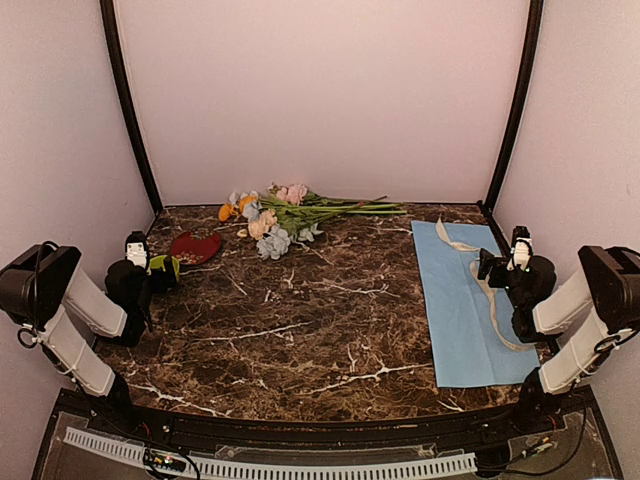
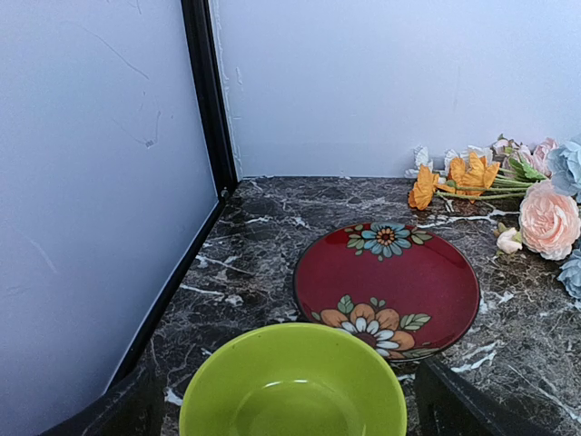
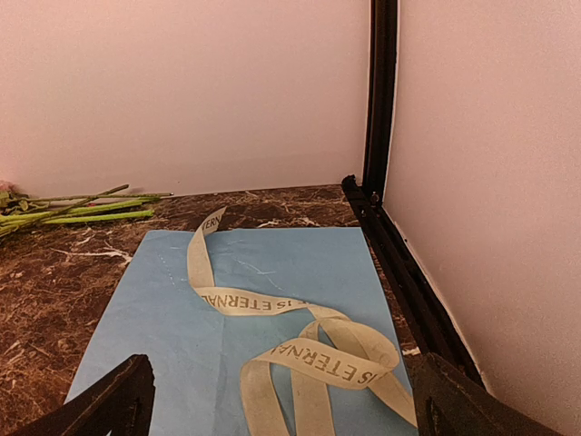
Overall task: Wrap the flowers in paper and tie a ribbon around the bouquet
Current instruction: Move the folded wrapping paper to the center of the board.
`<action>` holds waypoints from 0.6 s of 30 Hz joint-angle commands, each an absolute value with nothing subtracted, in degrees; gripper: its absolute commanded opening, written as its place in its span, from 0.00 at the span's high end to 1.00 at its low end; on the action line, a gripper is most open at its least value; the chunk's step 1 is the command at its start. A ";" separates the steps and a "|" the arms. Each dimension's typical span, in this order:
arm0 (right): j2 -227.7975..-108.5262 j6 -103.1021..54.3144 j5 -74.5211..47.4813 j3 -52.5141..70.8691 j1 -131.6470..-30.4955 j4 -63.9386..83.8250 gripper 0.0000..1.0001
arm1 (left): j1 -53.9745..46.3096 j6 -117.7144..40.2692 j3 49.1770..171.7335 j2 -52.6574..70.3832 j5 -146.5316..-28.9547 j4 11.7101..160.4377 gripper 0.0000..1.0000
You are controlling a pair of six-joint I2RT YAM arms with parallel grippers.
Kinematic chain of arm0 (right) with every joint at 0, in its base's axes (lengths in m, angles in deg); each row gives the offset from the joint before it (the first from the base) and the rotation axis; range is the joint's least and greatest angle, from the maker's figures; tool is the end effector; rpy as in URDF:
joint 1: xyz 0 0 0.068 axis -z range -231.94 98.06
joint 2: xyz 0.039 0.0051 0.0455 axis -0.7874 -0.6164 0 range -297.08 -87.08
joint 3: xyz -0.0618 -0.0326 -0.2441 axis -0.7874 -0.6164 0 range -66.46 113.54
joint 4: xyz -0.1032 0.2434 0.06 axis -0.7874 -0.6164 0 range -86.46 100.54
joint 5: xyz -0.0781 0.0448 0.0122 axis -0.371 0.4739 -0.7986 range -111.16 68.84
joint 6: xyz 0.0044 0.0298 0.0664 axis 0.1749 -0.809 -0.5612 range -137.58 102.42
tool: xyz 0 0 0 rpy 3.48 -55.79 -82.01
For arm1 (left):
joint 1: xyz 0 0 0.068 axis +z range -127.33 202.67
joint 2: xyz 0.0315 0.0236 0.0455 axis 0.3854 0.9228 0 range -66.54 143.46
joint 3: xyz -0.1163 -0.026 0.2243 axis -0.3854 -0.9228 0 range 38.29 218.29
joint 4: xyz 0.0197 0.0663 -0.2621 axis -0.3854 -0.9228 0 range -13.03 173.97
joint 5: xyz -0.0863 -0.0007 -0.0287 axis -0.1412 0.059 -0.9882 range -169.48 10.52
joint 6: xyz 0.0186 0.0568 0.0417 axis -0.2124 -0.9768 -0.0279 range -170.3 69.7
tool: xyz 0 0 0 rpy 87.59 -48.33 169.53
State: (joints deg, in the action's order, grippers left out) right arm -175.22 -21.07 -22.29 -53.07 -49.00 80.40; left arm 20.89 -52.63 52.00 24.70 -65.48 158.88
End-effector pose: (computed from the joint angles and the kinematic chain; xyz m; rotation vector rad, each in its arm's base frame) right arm 0.2708 -0.0152 0.1157 0.1079 1.6526 -0.0091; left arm 0.2720 0.0062 0.1156 -0.1309 1.6137 0.2049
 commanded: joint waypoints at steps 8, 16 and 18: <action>-173.88 -21.42 -22.74 -52.84 -48.93 82.97 0.00 | 20.97 -55.48 55.04 19.70 -71.81 151.29 0.01; -163.92 -31.45 -13.98 -24.78 -49.41 28.26 0.26 | 16.61 -48.67 77.84 5.58 -65.39 111.41 0.04; -165.43 -34.38 -14.99 -16.13 -52.30 13.33 0.41 | 11.56 -50.37 79.78 1.11 -63.28 109.14 0.07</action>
